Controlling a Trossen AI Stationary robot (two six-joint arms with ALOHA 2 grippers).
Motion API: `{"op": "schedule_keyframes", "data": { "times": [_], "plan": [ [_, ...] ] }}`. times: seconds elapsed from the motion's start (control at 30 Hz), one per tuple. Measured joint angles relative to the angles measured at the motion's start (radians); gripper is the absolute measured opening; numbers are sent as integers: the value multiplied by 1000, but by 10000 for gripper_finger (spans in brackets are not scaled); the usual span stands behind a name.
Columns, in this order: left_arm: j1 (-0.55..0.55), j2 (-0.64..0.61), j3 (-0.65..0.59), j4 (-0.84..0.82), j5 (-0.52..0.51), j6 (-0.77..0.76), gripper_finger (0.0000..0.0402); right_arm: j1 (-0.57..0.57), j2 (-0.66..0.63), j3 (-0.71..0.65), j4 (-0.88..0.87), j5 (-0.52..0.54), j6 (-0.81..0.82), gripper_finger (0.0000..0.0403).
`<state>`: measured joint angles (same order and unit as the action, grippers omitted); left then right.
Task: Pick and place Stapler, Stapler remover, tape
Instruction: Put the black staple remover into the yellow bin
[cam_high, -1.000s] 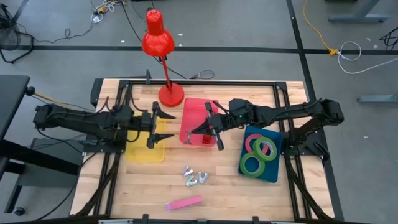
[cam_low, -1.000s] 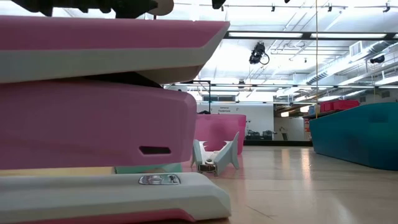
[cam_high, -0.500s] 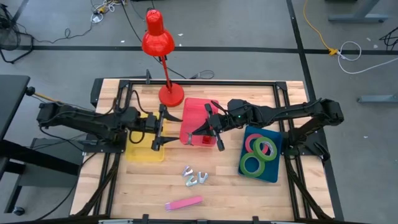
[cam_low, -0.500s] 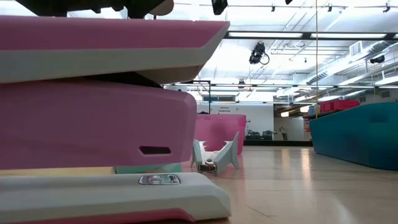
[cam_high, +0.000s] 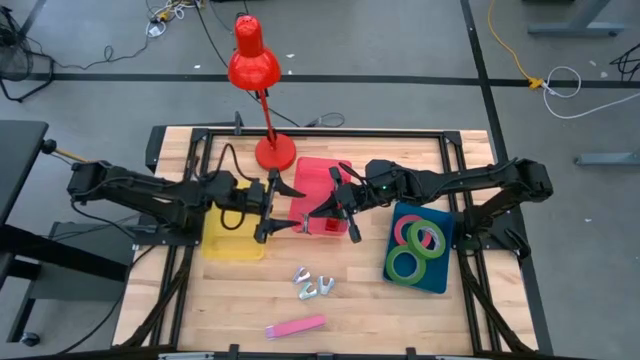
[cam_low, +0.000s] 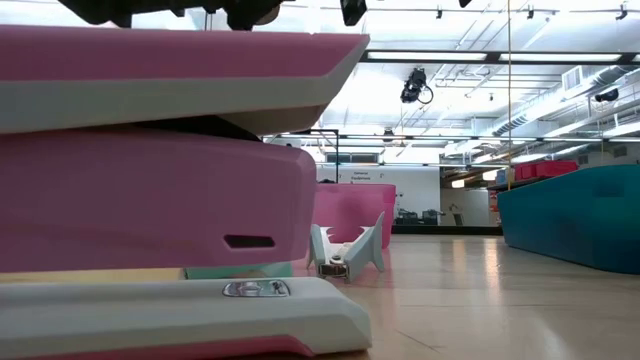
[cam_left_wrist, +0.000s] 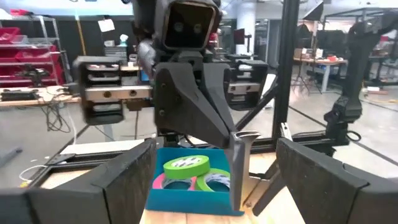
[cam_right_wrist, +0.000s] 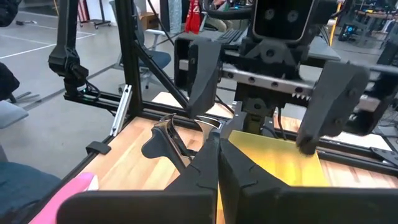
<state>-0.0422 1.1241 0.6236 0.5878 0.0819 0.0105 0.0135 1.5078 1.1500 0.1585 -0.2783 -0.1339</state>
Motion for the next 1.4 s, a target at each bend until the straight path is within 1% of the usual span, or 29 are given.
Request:
{"op": "schedule_keyframes", "data": {
  "times": [0.17, 0.4, 0.5, 0.77, 1.03, 1.4],
  "plan": [
    [0, 23, -1, -18, 15, 6, 334, 0, 0, 0, -3, -1, 2, 0],
    [0, 10, -1, -18, 39, 34, 333, 0, 0, 0, -6, -2, -5, 0],
    [0, 7, -1, -18, 39, 49, 324, 0, 0, 0, -12, -3, -5, 0],
    [0, 8, -1, -22, 35, 53, 262, 0, 0, 0, -12, -3, -6, 0],
    [0, 8, -1, -32, 35, 47, 211, 0, 0, 0, -12, -2, -6, 0],
    [0, 8, -1, -38, 21, 46, 125, 0, 0, 0, -12, -2, -6, 0]
  ]
}}
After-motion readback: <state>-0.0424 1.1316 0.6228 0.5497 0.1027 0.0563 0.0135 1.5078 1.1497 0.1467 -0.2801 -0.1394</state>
